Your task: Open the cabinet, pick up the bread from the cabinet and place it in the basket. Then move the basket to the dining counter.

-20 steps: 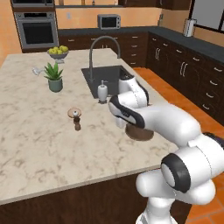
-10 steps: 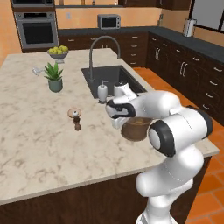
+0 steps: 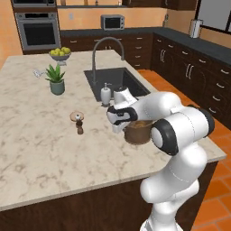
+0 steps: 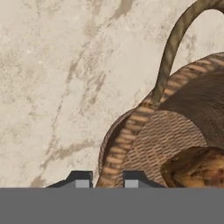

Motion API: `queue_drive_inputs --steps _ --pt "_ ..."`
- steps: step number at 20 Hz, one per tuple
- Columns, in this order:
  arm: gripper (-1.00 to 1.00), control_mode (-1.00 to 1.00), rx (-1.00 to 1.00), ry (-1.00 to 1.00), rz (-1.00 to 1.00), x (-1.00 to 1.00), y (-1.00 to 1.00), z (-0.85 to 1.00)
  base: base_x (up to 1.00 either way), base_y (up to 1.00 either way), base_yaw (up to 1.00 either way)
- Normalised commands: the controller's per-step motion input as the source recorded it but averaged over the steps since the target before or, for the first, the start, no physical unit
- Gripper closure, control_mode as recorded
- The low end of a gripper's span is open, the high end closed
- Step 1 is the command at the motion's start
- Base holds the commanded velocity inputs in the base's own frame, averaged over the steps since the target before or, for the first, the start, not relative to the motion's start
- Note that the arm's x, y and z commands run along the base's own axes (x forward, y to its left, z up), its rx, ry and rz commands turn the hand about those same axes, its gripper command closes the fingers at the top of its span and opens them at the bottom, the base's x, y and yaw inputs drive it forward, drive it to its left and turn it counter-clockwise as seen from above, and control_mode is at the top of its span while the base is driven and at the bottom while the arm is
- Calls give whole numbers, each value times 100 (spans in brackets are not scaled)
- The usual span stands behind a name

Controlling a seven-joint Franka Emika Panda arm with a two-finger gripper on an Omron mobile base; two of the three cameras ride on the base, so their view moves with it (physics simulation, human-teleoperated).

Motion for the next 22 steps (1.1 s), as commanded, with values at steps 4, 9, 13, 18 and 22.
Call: queue_drive_inputs --steps 4,9,13,18,22 --pt "-100 -100 0 0 0 0 1 -3 0 0 0" --pt "-100 -100 -1 -1 0 0 0 8 0 0 0" --pt "-100 -100 -7 0 -2 -13 0 53 0 0 0" --pt "-100 -100 -2 -4 -2 -89 22 100 0 0 0" --pt "-100 -100 3 -18 -5 -100 19 100 0 0 0"
